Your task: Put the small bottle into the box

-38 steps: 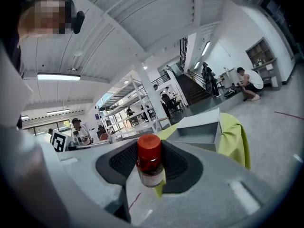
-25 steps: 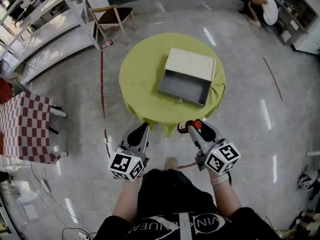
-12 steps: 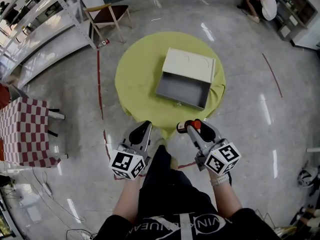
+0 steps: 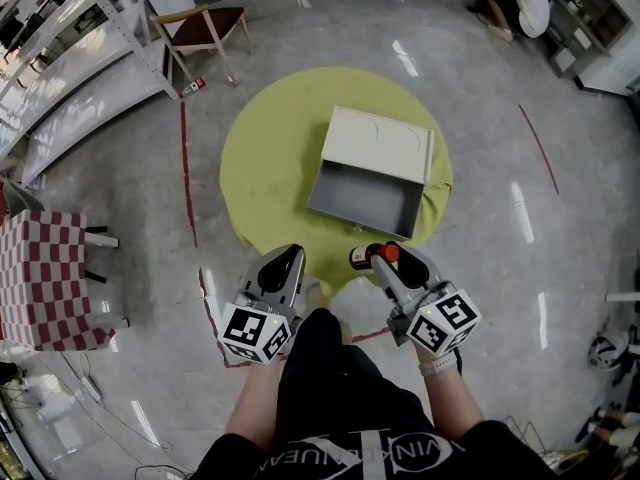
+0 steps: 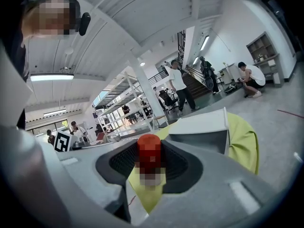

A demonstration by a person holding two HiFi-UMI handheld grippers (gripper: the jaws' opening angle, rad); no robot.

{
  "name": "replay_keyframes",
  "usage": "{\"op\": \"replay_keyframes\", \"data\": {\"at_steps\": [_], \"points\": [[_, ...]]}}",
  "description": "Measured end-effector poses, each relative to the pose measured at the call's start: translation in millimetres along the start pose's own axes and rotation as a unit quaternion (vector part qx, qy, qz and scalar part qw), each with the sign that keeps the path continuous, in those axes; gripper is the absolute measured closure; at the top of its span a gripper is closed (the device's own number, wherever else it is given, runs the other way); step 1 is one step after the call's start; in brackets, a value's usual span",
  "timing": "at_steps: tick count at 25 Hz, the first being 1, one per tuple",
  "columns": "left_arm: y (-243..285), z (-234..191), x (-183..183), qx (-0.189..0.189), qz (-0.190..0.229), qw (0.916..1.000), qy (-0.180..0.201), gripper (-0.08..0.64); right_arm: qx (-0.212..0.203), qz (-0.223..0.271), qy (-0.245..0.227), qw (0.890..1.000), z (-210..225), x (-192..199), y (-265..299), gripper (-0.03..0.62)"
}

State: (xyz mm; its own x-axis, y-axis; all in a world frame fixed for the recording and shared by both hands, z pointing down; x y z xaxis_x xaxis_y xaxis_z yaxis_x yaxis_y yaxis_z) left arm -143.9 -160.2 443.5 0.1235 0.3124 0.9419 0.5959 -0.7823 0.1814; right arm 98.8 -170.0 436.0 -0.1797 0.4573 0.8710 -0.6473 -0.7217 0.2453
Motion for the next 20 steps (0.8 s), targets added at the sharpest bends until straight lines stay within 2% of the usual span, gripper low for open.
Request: {"op": "replay_keyframes", "data": {"at_steps": [15, 20], "points": [[54, -34, 1, 0.027, -0.022, 0.9994, 0.008, 0.537, 0.024, 0.006, 0.009, 1.000, 28, -30, 46, 0.445], [67, -37, 6, 0.032, -0.029, 0.9991, 0.008, 0.537, 0.045, -0.006, -0.023, 0.999, 40, -34, 54, 0.445]]}}
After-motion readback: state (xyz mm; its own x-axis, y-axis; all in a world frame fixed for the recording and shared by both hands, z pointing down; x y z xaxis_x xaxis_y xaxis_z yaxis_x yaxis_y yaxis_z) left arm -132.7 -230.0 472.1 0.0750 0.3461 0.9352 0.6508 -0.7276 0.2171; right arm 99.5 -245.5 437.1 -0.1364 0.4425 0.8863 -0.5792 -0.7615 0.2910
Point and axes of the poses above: the fingertips, and each gripper's own axes: y forward along the fingers, z to its right, x out of its underside, the point moved 8 cm from there along -y, backward along the fingers, and after that the axes turned 5 degrees about x, right-handed, at the moved point
